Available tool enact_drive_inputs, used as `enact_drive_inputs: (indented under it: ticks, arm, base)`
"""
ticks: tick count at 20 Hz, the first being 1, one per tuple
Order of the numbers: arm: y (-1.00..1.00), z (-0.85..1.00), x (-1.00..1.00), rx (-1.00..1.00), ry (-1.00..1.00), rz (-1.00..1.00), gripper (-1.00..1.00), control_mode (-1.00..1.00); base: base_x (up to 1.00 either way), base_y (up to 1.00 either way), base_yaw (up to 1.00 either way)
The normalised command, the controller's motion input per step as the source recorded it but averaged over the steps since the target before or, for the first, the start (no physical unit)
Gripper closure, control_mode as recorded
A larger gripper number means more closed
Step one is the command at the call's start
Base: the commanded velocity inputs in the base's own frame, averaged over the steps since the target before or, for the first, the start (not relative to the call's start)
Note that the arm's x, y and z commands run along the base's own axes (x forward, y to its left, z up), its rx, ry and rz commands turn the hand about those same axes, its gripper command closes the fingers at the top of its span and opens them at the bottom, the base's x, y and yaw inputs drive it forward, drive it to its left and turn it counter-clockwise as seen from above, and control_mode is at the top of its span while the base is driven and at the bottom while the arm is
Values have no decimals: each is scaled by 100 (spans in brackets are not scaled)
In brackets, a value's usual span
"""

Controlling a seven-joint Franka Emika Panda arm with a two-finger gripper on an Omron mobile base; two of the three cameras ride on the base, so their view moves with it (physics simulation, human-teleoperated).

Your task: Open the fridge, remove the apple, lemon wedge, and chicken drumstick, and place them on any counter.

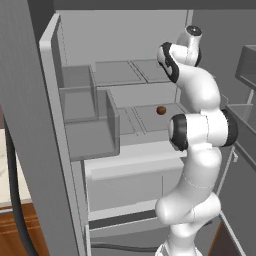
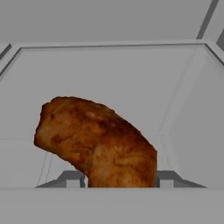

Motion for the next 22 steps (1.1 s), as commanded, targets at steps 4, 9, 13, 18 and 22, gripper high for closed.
enact_drive_inputs:
  ticks: [4,9,13,18,22]
  arm:
    - [0,8,-50,0,-7,0,100,-100]
    - [0,18,-60,0,0,0,100,-100]
    - [8,17,-73,-3,-2,0,100,-100]
    - [16,23,-82,-4,-1,0,100,-100]
    - [24,15,-81,-4,0,0,100,-100]
  base:
    - [0,0,0]
    - [0,0,0]
    - [0,0,0]
    - [0,0,0]
    - [0,0,0]
